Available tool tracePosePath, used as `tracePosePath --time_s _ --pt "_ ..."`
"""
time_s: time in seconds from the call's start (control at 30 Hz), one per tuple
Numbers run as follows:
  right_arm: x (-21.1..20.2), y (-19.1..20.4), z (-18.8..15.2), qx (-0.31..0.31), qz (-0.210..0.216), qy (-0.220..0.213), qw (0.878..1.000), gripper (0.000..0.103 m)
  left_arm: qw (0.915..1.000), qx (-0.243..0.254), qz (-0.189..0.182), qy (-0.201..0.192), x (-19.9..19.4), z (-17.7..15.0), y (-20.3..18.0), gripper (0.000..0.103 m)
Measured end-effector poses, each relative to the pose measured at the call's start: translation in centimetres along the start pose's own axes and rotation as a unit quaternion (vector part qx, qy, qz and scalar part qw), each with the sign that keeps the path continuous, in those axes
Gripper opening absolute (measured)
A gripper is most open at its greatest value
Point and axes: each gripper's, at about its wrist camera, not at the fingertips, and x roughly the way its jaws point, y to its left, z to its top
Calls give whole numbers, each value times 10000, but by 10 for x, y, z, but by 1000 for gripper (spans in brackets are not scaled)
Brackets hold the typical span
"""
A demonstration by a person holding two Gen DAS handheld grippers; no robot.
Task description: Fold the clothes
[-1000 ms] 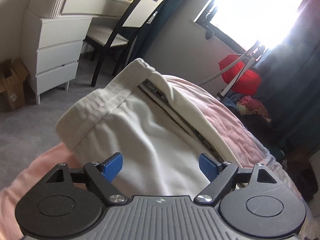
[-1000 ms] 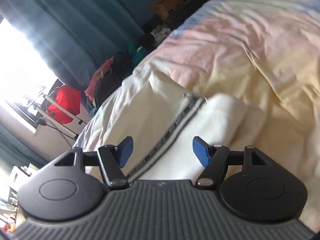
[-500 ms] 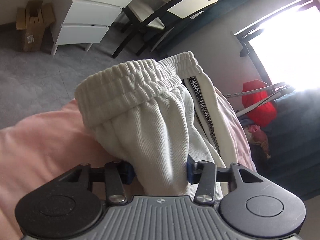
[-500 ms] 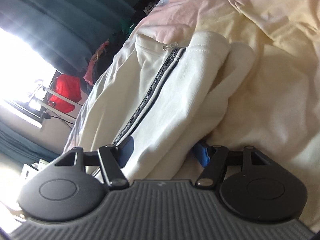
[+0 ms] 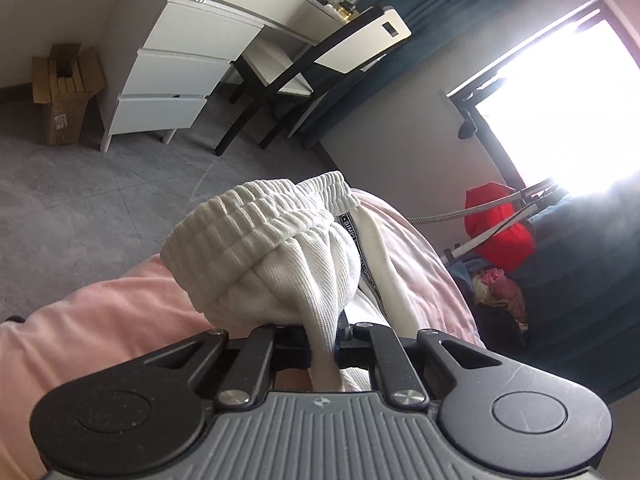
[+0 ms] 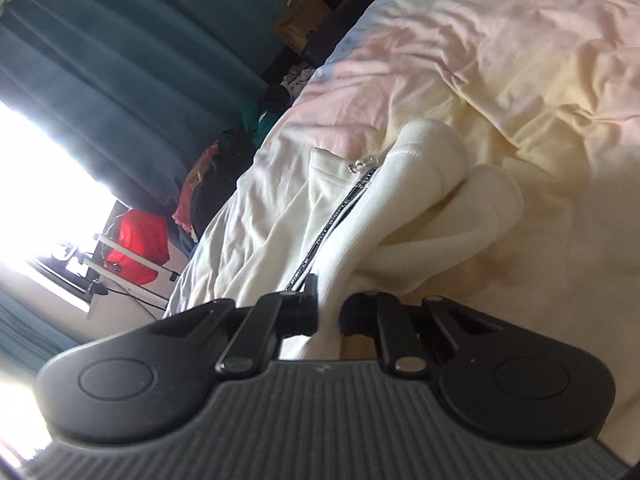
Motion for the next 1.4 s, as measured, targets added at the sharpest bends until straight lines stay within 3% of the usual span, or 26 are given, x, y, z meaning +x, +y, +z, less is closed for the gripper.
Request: tracePosePath --time_s 0.23,0.37,0.53,0.63,0.73,0.77,0.83,0.87,0.97,1.13,1.3,1.4 --pt "-67 -41 -12 594 -79 114 9981 11 9997 -55 -78 231 -94 0 43 10" --pt "-88 -57 -11 623 -42 214 9978 11 9985 247 -25 487 -132 -8 72 10" --pt "-82 -74 -15 667 -16 290 9973 11 9918 769 189 999 -132 -36 111 14" --pt "-76 -83 -18 947 8 303 9950 11 9893 1015 128 1044 -137 -49 122 19" --pt "-76 -84 -17 838 12 340 9959 11 9864 1205 344 1062 -151 -62 119 26" --pt "-76 -85 -17 838 26 354 9959 11 9846 1343 416 1043 -158 -67 117 30" --pt "-77 -89 -17 933 85 373 9949 12 9781 1678 548 1105 -170 -78 112 53" --pt "-78 -90 -17 992 106 376 9943 12 9739 1795 689 1202 -175 -84 110 56" --pt "-80 -90 -17 1043 148 352 9938 12 9627 2165 738 1442 -193 -101 101 57" --pt "-86 -86 -15 869 155 298 9956 11 9546 2784 601 874 -220 -121 51 62" --pt "-90 -79 -17 557 47 210 9982 11 9294 3658 131 471 -206 -160 -35 64" --pt "-91 -79 -18 521 0 167 9985 11 9230 3796 -261 581 -166 -195 -81 64"
